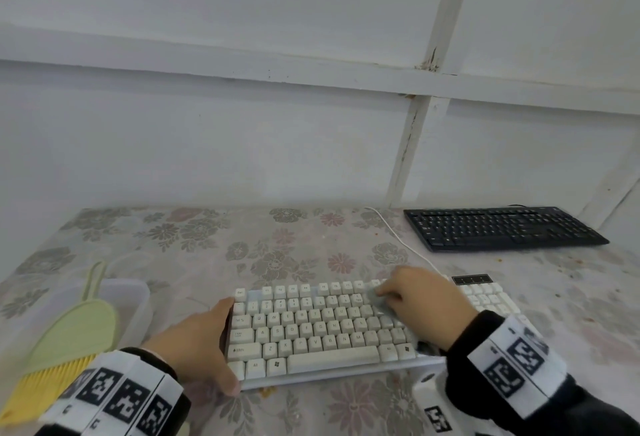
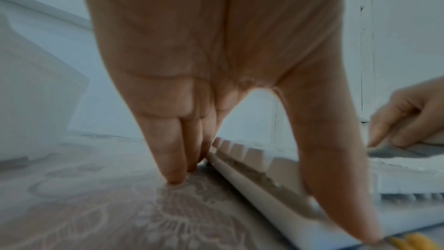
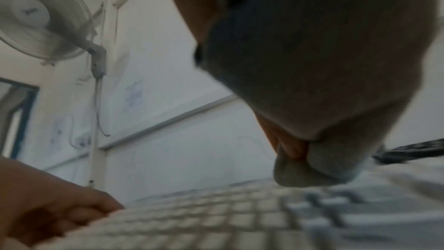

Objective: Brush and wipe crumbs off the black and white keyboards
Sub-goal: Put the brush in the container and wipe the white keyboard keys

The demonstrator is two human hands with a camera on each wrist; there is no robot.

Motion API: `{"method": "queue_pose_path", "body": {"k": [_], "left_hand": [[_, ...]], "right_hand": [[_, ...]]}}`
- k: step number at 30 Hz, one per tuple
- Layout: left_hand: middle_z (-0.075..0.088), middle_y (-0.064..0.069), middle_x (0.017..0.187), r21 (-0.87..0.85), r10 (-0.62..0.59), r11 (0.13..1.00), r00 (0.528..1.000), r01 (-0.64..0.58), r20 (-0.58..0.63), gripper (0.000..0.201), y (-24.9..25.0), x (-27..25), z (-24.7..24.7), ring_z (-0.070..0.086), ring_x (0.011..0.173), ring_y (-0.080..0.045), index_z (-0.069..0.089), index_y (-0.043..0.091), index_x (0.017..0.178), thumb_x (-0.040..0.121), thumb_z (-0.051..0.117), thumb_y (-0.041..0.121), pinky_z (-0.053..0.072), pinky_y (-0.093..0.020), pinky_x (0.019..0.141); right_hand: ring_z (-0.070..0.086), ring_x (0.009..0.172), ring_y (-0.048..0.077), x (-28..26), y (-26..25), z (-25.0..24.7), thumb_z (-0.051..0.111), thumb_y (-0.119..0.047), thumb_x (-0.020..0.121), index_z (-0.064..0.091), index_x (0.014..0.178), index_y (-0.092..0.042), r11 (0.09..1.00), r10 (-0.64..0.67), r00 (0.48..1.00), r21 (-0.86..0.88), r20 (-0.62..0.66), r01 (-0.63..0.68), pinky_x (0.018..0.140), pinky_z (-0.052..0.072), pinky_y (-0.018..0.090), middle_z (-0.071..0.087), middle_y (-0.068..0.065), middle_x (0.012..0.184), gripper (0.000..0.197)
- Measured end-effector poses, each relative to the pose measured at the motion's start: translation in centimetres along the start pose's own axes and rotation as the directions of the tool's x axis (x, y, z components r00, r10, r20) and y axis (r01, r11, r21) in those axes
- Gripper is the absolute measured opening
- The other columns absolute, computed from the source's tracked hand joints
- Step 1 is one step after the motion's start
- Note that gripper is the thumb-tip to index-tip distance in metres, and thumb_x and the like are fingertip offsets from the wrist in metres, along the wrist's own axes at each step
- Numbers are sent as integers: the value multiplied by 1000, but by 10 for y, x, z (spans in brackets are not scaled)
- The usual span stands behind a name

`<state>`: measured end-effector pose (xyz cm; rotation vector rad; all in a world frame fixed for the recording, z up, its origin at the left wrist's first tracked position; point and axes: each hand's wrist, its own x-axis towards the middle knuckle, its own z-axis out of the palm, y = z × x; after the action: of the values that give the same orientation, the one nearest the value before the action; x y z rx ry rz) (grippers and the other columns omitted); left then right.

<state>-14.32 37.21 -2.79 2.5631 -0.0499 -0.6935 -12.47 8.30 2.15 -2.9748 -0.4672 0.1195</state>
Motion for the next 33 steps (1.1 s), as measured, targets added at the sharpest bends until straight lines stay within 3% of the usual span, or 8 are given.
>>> {"method": "queue_pose_path", "body": {"k": [2, 6, 14, 18, 22, 25, 28, 33], "left_hand": [[54, 13, 119, 12, 5, 1000, 1000, -5, 0, 108, 1, -1, 0, 54, 105, -8, 18, 27, 139, 52, 82, 34, 45, -26, 95], [54, 16, 118, 1, 13, 1000, 1000, -13, 8, 110, 1, -1, -1, 54, 105, -5, 17, 28, 140, 51, 81, 36, 45, -24, 94], [54, 15, 119, 18, 19, 1000, 1000, -19, 8, 108, -1, 0, 0, 54, 105, -6, 17, 29, 139, 53, 82, 36, 46, -24, 93], [53, 15, 120, -22, 24, 999, 999, -23, 33, 112, -3, 3, 0, 54, 106, -6, 15, 30, 140, 50, 81, 38, 46, -27, 95], [53, 16, 121, -38, 22, 999, 999, -21, 31, 114, -5, 4, 0, 54, 107, -6, 16, 31, 140, 47, 81, 38, 46, -29, 96], [54, 16, 120, -36, 25, 999, 999, -24, 24, 114, -5, 4, 1, 54, 106, -6, 15, 32, 140, 48, 81, 37, 46, -28, 96], [55, 17, 117, -35, 19, 999, 1000, -19, 18, 115, -5, 4, 1, 55, 103, -5, 14, 34, 140, 46, 80, 38, 48, -28, 94], [54, 17, 117, -23, 17, 1000, 1000, -17, 17, 114, -2, 2, 1, 55, 103, -4, 13, 31, 141, 48, 80, 37, 48, -26, 94]], "right_hand": [[57, 74, 11, 6, -30, 6, 42, -32, 98, 62, 72, -14, 993, -106, 994, 50, 7, 105, 67, 43, 13, 47, -10, 82, 38], [52, 75, 21, 11, -55, 29, 42, -13, 92, 67, 86, -14, 980, -193, 981, -35, 14, 193, 49, 25, 20, 43, -3, 88, 25], [55, 69, 8, -6, 19, 23, 43, -15, 91, 44, 57, -25, 993, 26, 1000, -115, -10, -27, 51, 29, 14, 37, -11, 74, 36], [46, 58, 8, -8, 35, 13, 39, -15, 90, 56, 68, -19, 983, 111, 993, -154, 35, -104, 48, 30, 14, 38, -10, 75, 28], [59, 67, 16, -6, 60, 4, 43, -10, 84, 57, 61, -21, 967, 218, 975, -143, 33, -212, 59, 47, 22, 51, -7, 76, 29], [56, 60, 11, -9, 75, 9, 46, -9, 84, 54, 55, -22, 967, 236, 972, -95, 0, -235, 52, 41, 18, 48, -8, 69, 33], [60, 78, 11, -15, 83, 20, 47, -16, 89, 65, 76, -22, 957, 225, 974, -187, -5, -222, 57, 38, 19, 54, -9, 88, 23], [59, 74, 9, -14, 97, 16, 45, -16, 89, 61, 73, -19, 949, 250, 968, -196, -6, -247, 55, 40, 18, 56, -10, 86, 23]]}}
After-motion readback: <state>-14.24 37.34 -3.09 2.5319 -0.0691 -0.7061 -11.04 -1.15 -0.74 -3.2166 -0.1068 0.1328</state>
